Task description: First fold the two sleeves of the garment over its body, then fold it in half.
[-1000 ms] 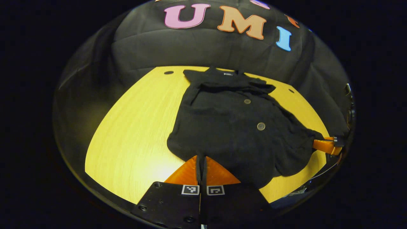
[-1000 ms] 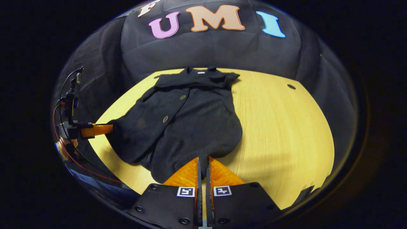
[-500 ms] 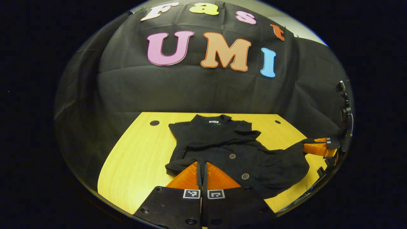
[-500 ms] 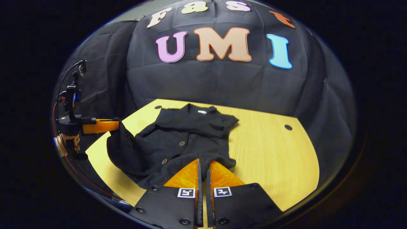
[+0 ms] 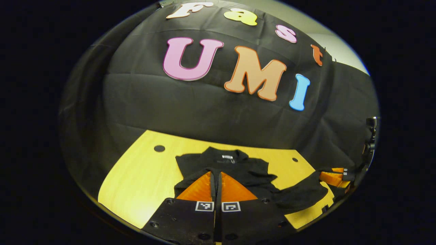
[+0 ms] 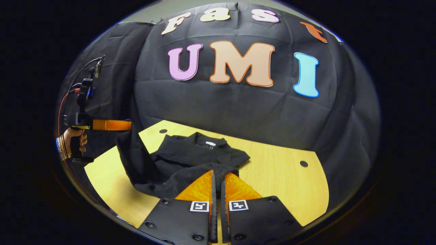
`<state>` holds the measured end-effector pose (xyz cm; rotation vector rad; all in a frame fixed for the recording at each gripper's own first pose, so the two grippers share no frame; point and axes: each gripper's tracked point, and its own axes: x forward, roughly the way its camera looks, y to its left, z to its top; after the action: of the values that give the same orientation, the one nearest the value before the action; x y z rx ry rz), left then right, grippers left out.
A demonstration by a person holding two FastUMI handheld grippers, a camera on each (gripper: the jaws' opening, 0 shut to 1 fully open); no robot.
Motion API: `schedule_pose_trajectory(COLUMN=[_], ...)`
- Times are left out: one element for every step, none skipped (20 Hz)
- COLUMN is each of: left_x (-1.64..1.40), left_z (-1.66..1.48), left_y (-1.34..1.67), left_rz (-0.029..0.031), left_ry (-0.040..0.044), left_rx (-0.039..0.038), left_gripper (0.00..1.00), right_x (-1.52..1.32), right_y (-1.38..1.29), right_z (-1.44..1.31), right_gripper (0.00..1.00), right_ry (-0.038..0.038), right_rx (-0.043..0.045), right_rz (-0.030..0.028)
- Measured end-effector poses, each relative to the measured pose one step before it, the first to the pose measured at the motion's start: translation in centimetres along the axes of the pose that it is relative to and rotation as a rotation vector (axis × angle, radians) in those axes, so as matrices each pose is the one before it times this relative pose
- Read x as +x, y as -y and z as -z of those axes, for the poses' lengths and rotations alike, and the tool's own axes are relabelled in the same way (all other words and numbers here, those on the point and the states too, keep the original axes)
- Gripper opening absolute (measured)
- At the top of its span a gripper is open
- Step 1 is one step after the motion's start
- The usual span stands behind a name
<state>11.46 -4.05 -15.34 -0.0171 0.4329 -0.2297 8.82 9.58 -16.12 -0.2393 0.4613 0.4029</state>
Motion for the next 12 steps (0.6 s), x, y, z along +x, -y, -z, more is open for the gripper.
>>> schedule_pose_trajectory(left_x=[0.5, 0.488, 0.537, 0.685, 0.628, 0.673, 0.763, 0.844, 0.79, 0.961, 1.034, 1.004], left_z=[-1.271, -1.251, -0.711, -0.551, -0.292, -0.314, -0.199, -0.236, 0.027, -0.075, -0.006, 0.037], left_y=[0.083, 0.038, 0.071, -0.095, -0.162, -0.168, -0.037, -0.09, -0.166, -0.274, -0.32, -0.406], left_rz=[0.00413, 0.00308, 0.00222, -0.00142, -0.0051, -0.00682, -0.00722, -0.00985, -0.00972, -0.01162, -0.01306, -0.01589], left_ry=[0.02033, 0.02013, 0.00962, 0.00009, -0.00012, -0.00067, 0.00174, -0.00048, -0.00282, -0.00099, -0.00464, -0.00339], left_rx=[0.00961, 0.00758, 0.01126, 0.01367, 0.01127, 0.00163, -0.00937, -0.01442, -0.01319, -0.00901, -0.00685, -0.00485], left_gripper=[0.0, 0.0, 0.0, 0.0, 0.0, 0.0, 0.0, 0.0, 0.0, 0.0, 0.0, 0.0], right_x=[0.226, 0.324, 0.469, 0.579, 0.663, 0.722, 0.877, 0.938, 1.049, 1.101, 1.122, 1.252], right_y=[0.423, 0.365, 0.526, 0.497, 0.497, 0.54, 0.615, 0.453, 0.422, 0.476, 0.466, 0.325], right_z=[-1.228, -1.226, -1.194, -0.813, -0.794, -0.536, -0.423, -0.352, -0.401, -0.286, -0.196, -0.095], right_gripper=[0.07, 0.07, 0.07, 0.07, 0.07, 0.07, 0.06, 0.06, 0.07, 0.07, 0.06, 0.07], right_ry=[0.02196, 0.0213, 0.01808, 0.01385, 0.01055, 0.00476, 0.00235, -0.00126, 0.0012, -0.0005, -0.00306, -0.00333], right_rx=[0.0035, -0.00309, -0.00888, -0.00625, -0.00177, 0.00167, 0.00228, 0.00703, 0.00788, 0.00586, 0.00475, 0.00566], right_rz=[0.00438, 0.00477, 0.0107, 0.00668, 0.00476, 0.00704, 0.00476, 0.00615, 0.00372, 0.00571, 0.00317, 0.00049])
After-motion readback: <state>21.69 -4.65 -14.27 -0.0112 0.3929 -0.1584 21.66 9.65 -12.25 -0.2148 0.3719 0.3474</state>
